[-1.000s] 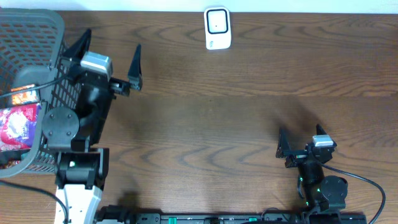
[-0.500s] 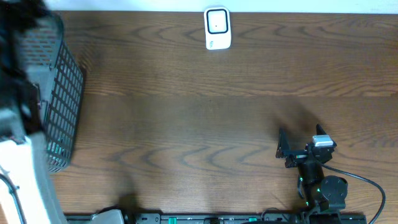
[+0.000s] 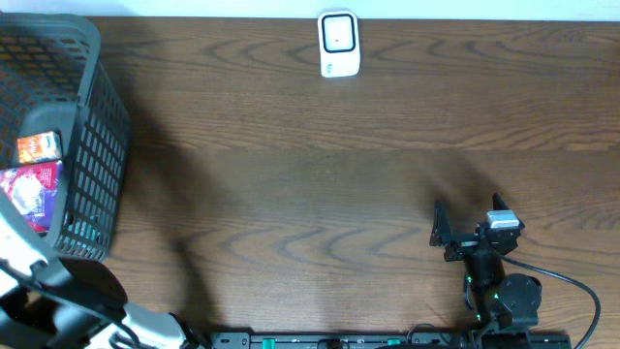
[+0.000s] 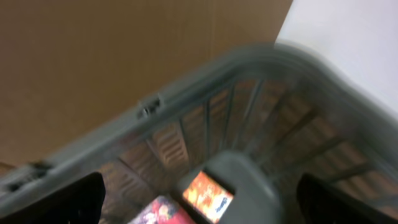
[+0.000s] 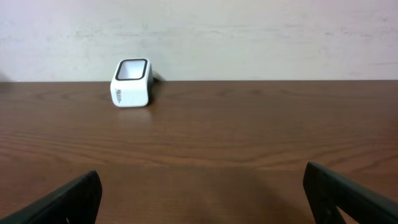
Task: Scan the item barcode
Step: 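Move the left gripper into the grey basket toward the pink package, then grasp the pink-purple floral package with the left gripper and lift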
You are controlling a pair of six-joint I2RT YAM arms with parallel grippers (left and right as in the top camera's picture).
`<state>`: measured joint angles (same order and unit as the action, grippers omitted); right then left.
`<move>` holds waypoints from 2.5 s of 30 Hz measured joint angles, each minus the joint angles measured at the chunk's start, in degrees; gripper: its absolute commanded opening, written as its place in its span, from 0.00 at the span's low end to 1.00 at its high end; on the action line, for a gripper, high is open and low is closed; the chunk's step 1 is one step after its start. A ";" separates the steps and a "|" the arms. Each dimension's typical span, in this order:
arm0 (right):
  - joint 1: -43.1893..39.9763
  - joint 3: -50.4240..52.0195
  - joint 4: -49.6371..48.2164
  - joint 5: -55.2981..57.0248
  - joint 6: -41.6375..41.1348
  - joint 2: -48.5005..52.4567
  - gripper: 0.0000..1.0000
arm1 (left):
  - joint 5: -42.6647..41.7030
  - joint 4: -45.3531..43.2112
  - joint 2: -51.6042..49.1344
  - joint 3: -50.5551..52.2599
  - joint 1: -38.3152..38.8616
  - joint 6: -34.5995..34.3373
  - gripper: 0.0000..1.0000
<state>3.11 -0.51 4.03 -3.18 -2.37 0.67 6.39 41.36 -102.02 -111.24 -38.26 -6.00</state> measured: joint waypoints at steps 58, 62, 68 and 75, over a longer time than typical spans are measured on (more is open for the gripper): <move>0.00 0.00 0.00 0.00 0.00 0.00 0.99 | 10.29 22.29 -24.83 3.34 3.91 -27.54 0.07; 0.00 0.00 -0.02 0.00 0.00 0.00 0.99 | 7.98 20.37 -22.34 1.55 3.89 -26.23 0.07; 0.02 0.00 -0.02 0.02 0.00 0.02 0.99 | -0.42 8.31 -7.26 -0.11 3.89 -25.44 0.07; 0.00 0.00 -0.02 0.00 0.00 0.00 0.99 | -12.39 0.46 12.00 -2.82 4.04 -25.44 0.07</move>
<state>3.11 -0.51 4.01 -3.18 -2.37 0.67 -6.00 41.82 -90.02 -114.06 -34.22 -31.44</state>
